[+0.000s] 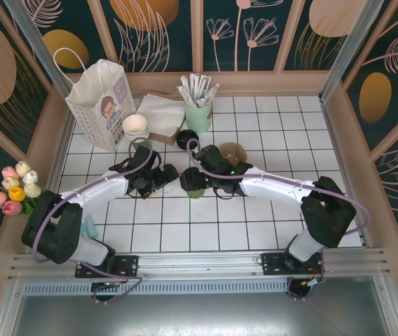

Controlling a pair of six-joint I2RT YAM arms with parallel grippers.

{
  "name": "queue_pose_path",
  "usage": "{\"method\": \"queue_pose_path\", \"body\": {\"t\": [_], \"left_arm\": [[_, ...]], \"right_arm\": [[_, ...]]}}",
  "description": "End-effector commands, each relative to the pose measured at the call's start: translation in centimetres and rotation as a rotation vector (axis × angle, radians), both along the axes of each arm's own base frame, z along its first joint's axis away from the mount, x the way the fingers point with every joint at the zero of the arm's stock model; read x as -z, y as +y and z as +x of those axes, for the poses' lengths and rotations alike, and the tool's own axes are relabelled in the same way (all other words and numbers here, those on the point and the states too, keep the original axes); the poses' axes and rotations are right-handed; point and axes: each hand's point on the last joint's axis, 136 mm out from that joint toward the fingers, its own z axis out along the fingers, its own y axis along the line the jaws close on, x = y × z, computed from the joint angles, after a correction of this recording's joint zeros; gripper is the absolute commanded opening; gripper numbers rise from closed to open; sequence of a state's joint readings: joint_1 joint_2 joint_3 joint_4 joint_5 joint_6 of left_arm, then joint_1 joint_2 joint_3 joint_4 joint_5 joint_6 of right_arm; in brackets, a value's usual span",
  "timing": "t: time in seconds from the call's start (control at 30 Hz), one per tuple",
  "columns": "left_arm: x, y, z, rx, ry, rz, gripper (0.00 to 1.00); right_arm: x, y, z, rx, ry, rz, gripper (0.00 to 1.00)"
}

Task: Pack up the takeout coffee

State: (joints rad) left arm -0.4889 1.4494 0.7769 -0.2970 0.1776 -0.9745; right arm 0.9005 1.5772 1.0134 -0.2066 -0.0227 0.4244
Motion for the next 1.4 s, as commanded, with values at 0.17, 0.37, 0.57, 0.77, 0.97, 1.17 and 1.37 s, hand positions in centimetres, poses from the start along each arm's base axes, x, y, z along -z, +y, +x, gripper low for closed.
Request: {"method": "queue_pose_path", "body": {"t": [0.17, 0.37, 0.57, 0.77, 0.97, 1.17, 1.37], "left_arm": [[0.5, -1.2, -0.4, 0.023, 0.018, -0.028, 0.98], [-0.1, -1.0, -0.1, 0.005, -0.012, -0.028, 0.99], [-0.8, -1.2, 0.1, -0.004, -0.043, -0.059, 0.99], [-0.2, -1.4, 0.0, 0.001, -0.026, -0.061, 0.99], [-0.4, -1.3, 0.2, -0.004, -0.034, -0.06, 0.98], [-0.6, -1.4, 0.1, -0.006, -0.032, -0.063, 0.98], [-1.1, -1.4, 0.1, -0.01, -0.035, -0.071, 0.99]], "right_arm": [[8.7, -4.9, -4.1, -0.015, 0.178, -0.252, 0.8], [7.0, -3.8, -4.1, -0.054, 0.146, -0.188, 0.81], [5.7, -3.0, -3.6, -0.056, 0.096, -0.141, 0.8], [5.7, -3.0, -4.2, -0.054, 0.082, -0.117, 0.8], [5.5, -2.6, -4.3, -0.053, 0.085, -0.11, 0.85], [2.4, -1.7, -3.2, -0.022, 0.037, -0.06, 0.95], [0.3, -1.4, -2.8, -0.005, 0.011, -0.025, 0.99]]}}
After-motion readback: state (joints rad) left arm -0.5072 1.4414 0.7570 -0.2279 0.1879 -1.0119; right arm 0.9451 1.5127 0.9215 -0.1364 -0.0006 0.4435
